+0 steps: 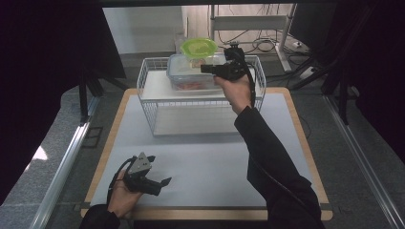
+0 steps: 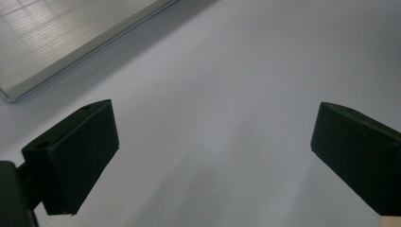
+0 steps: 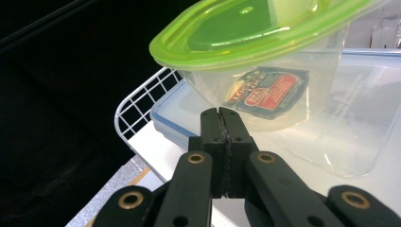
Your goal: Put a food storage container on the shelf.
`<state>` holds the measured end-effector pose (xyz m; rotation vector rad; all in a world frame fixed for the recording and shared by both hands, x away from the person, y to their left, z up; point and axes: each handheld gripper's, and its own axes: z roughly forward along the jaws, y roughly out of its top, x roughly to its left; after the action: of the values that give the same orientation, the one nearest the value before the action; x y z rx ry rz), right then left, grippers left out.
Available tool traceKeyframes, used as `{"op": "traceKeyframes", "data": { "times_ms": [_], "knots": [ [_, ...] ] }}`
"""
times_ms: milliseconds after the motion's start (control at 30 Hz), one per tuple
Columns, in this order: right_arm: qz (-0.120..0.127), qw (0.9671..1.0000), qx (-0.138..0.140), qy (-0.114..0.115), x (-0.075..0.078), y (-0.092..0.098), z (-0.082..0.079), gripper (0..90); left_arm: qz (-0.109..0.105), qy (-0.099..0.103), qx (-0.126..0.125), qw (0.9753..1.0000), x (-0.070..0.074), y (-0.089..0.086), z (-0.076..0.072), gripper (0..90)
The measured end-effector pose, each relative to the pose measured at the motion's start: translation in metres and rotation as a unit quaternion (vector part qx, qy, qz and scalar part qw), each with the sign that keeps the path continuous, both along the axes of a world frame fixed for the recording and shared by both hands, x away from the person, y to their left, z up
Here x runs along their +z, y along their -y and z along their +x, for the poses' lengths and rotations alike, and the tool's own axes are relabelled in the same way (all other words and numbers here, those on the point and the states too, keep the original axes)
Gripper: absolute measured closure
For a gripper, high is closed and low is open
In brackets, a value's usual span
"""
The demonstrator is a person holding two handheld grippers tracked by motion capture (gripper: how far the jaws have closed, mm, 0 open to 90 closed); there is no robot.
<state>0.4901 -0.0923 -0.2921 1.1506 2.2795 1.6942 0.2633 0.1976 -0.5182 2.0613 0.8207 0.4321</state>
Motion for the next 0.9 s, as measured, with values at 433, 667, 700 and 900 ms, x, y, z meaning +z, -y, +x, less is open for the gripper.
{"op": "traceKeyframes", "data": {
  "times_ms": [433,667,700,900],
  "knots": [
    [-0.025,0.9986,0.024,0.038,-0.026,0.022,-0.037,37.3,0.000,0.002,0.001,1.0000,0.000,0.000,0.000,1.6],
    [-0.072,0.9951,0.022,0.064,-0.053,0.042,-0.066,21.8,0.007,0.001,-0.002,1.0000,0.000,0.000,0.000,1.6],
    [-0.079,0.9945,0.020,0.066,-0.056,0.045,-0.070,20.1,0.006,0.001,-0.002,1.0000,0.000,0.000,0.000,1.5],
    [-0.106,0.9914,0.018,0.075,-0.078,0.060,-0.091,11.6,0.003,0.000,0.000,1.0000,0.000,0.001,-0.001,1.5]
  ]
}}
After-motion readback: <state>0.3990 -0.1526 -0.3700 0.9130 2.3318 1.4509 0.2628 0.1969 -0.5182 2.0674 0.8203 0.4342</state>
